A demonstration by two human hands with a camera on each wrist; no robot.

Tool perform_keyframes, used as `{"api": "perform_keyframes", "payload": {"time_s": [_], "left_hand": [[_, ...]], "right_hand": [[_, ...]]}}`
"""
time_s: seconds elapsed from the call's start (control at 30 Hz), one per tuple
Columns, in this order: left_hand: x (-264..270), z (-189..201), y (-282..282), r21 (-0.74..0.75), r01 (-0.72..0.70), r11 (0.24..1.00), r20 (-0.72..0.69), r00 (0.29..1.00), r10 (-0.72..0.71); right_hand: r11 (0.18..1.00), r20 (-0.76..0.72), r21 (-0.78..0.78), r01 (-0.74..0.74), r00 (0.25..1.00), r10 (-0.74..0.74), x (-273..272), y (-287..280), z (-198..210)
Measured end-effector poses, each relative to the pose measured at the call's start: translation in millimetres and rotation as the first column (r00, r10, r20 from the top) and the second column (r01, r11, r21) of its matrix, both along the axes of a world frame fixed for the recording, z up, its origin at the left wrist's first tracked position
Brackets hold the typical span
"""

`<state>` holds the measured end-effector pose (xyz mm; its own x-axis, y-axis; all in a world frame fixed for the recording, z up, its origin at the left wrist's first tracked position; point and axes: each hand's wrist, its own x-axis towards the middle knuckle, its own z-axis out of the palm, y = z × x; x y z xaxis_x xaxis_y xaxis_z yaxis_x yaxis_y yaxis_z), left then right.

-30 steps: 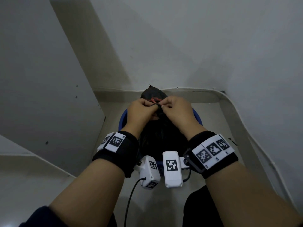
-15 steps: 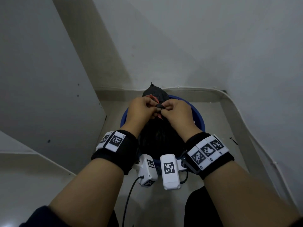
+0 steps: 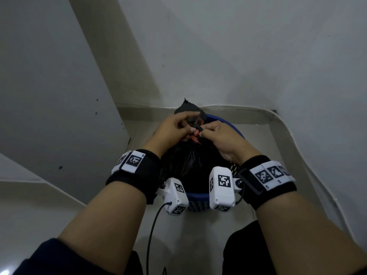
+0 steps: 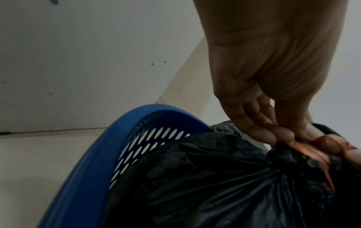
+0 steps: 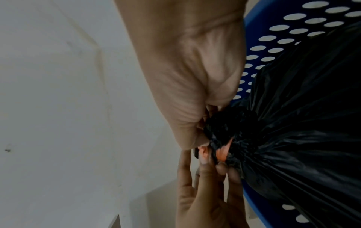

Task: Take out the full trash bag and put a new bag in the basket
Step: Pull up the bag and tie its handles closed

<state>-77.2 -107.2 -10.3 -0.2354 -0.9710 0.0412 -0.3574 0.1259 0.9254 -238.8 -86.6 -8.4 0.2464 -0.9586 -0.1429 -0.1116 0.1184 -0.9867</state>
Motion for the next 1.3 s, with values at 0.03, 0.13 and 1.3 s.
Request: {"api": "perform_keyframes", "payload": {"time_s": [0.03,0.13,1.3], "left_hand": [[-0.5,1.1,0.2,-0.024,0.017,1.0,0.047,0.999,-0.016],[-3.2,-0.9,-1.4,-0.065,-0.022,0.998,0.15,0.988,0.031],[-12.8,-8.4,-0.7,0.216,-0.388,0.896,-0.257,0.863,0.436]], "right_hand": [[0.999,-0.073,-0.031,0.018,0.997,-0.02,-0.4,-1.5,-0.8],[0.981,-0.32,-0.168,0.097,0.936,-0.147,0.2,-7.4,-3.5],[0.917,0.257,-0.302,0.262,0.948,-0.186,15.0,-2.4,12.6]]}}
